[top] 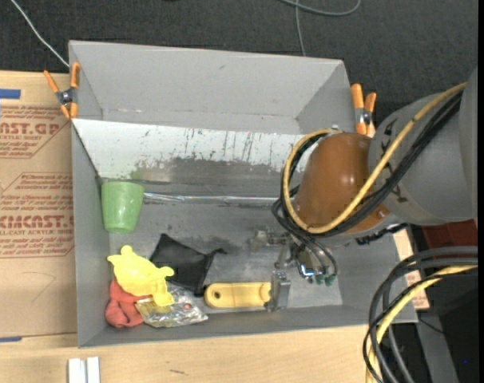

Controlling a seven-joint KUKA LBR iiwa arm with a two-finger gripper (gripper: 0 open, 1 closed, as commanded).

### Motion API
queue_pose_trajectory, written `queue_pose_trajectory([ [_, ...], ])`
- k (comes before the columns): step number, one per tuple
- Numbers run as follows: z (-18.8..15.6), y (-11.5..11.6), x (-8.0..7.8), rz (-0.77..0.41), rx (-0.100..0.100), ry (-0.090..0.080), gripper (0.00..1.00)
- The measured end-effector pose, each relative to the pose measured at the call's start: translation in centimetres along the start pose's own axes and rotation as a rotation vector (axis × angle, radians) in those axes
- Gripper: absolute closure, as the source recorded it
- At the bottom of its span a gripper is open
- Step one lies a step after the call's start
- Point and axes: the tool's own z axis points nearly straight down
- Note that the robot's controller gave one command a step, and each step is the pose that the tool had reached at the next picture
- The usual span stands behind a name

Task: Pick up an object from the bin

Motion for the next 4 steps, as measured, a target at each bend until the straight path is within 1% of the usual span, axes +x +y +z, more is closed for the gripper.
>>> queue_pose_trajectory([
  [1,1.9,-3.5,-1.4,-0.068,0.006,-0.016,0.00],
  [2,4.9,3.1,-0.2,-0.200,-0.001,-0.019,0.00],
  [3,4.9,2.7,-1.4,-0.276,0.007,-0.016,1.00],
  [4,4.9,2.7,-1.4,-0.276,0.007,-0.016,1.00],
])
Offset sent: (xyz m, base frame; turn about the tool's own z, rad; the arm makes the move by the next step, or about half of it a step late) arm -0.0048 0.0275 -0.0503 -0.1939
